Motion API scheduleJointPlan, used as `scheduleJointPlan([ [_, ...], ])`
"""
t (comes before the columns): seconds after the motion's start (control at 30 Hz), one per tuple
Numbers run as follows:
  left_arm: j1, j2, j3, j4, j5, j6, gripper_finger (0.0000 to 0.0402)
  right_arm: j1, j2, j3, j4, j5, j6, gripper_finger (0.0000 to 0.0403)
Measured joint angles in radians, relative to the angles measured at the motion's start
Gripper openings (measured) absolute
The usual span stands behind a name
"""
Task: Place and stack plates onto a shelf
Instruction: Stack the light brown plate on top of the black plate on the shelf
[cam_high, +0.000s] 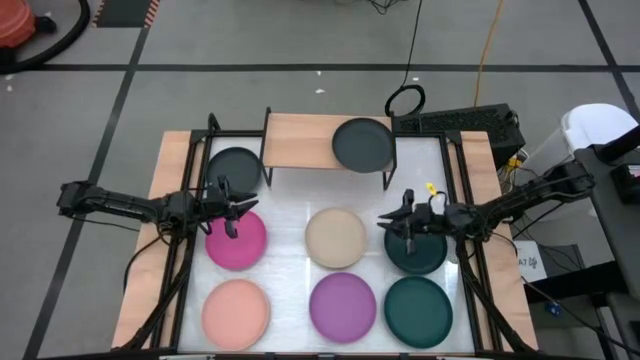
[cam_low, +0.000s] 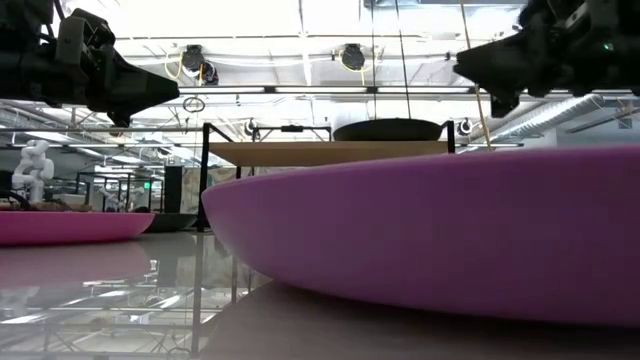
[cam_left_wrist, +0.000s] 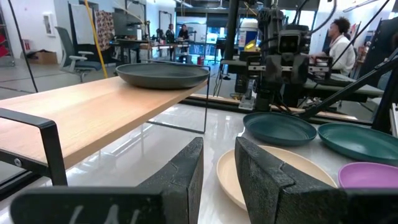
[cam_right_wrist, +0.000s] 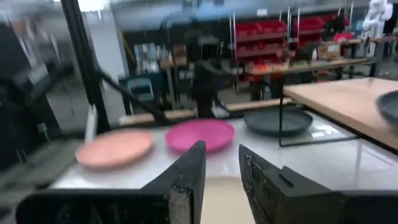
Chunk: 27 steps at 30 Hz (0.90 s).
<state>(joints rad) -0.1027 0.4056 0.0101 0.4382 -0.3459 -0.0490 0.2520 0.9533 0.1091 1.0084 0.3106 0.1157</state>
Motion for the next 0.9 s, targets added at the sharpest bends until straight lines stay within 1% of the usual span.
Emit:
scheduleJointPlan([
  [0.13,0.0,0.0,0.0,0.0,0.0,0.0,0.0097,0.0,0.0,-0.051,0.142,-0.003,0.004,0.0082],
  [0.33,0.0,0.0,0.0,0.0,0.0,0.0,0.0097,0.0,0.0,-0.053,0.244,-0.122,0.026,0.0082],
  [0.4,0.0,0.0,0.0,0.0,0.0,0.0,0.0097,0.001,0.0,-0.053,0.268,-0.133,0.025,0.0082],
  [0.9,0.0,0.0,0.0,0.0,0.0,0.0,0.0097,0.005,0.0,-0.053,0.274,-0.13,0.021,0.0082],
])
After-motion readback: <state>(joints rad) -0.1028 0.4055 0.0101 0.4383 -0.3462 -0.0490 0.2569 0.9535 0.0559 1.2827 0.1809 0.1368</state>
